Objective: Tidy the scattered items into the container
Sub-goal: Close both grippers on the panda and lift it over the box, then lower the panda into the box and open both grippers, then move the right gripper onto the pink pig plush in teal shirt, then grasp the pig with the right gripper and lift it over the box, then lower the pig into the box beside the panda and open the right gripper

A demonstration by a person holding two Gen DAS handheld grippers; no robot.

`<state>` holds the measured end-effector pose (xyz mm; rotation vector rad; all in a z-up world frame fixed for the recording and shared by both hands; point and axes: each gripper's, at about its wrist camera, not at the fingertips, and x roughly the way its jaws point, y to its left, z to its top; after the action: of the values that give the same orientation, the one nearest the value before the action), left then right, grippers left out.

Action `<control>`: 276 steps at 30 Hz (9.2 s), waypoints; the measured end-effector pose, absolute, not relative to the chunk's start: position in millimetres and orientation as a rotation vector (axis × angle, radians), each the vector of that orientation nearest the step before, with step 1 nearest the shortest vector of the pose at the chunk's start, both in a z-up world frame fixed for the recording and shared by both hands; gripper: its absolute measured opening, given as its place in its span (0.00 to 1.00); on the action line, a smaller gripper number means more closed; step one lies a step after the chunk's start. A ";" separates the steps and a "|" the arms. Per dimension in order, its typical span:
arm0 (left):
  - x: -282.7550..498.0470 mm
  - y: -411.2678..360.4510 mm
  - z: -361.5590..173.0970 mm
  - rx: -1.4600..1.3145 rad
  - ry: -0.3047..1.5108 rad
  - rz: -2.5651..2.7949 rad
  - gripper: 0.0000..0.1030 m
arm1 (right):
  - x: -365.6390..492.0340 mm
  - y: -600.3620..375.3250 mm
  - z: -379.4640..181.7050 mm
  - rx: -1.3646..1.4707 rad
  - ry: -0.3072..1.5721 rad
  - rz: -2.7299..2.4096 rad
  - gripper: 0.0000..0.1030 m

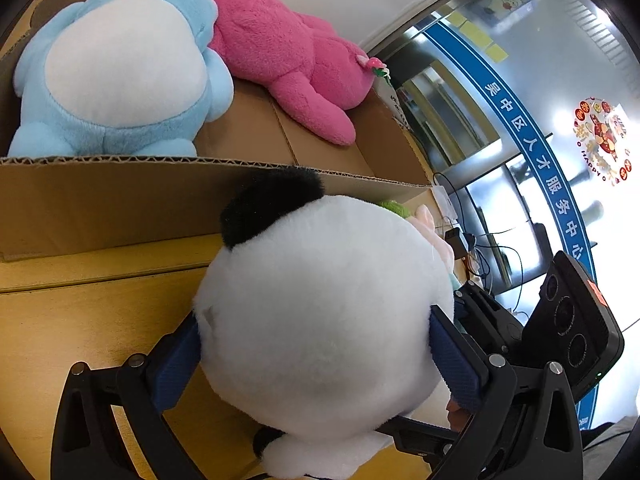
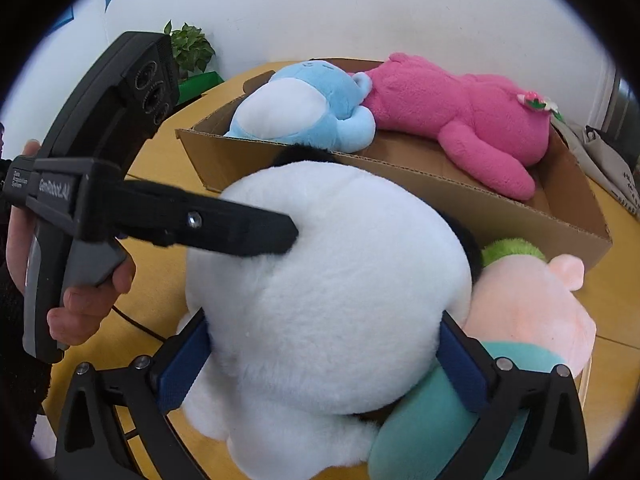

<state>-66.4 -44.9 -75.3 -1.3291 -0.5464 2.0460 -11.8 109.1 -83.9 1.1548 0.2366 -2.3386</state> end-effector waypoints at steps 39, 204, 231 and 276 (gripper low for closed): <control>-232.0 -0.8 -7.6 -1.249 -0.388 2.245 0.97 | -174.5 128.5 6.8 0.775 0.205 -2.464 0.76; -240.8 134.3 -31.8 -1.389 -0.328 2.199 0.54 | -129.2 268.8 -6.3 0.908 0.036 -2.549 0.78; -220.3 138.4 -10.8 -1.338 -0.301 2.035 0.80 | -83.0 221.2 -19.7 0.666 0.078 -2.600 0.52; -210.9 136.8 0.6 -1.254 -0.002 2.446 0.86 | -103.4 270.5 -29.8 1.084 -0.134 -2.695 0.78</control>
<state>-210.9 136.8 0.6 -1.2539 -0.0019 2.4465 -103.4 270.5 -29.8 1.0837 -0.1344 -2.6953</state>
